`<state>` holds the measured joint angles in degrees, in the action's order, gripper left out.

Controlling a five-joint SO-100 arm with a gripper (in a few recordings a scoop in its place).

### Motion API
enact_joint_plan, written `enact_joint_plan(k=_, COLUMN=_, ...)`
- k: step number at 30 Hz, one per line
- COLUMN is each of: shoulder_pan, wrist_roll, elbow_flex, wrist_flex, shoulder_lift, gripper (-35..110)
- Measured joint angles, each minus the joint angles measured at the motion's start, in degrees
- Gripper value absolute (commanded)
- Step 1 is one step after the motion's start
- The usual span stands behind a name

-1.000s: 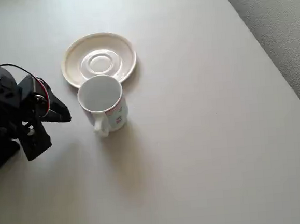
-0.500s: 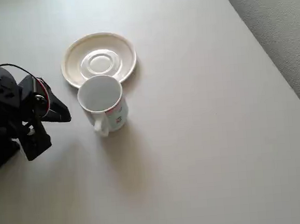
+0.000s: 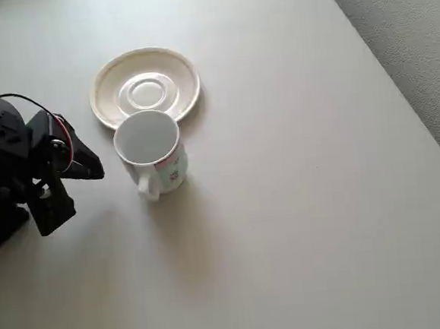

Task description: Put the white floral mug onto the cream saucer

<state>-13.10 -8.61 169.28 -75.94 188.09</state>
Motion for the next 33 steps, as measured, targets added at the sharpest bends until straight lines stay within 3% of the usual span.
enact_joint_plan(k=15, shoulder_pan=0.7, wrist_roll=-0.2, elbow_flex=0.0, wrist_flex=0.0, shoulder_lift=0.0, gripper=-2)
enact_joint_plan(k=22, shoulder_pan=-3.8, wrist_roll=-10.4, elbow_flex=0.6, wrist_flex=3.3, shoulder_lift=-0.1, gripper=1)
enact_joint_plan(k=29, shoulder_pan=-5.7, wrist_roll=-17.1, elbow_flex=-13.5, wrist_flex=-4.7, shoulder_lift=0.2, gripper=11)
enact_joint_plan(k=33, shoulder_pan=-2.6, wrist_roll=-17.2, elbow_flex=-29.9, wrist_flex=-8.9, shoulder_lift=-10.0, gripper=16)
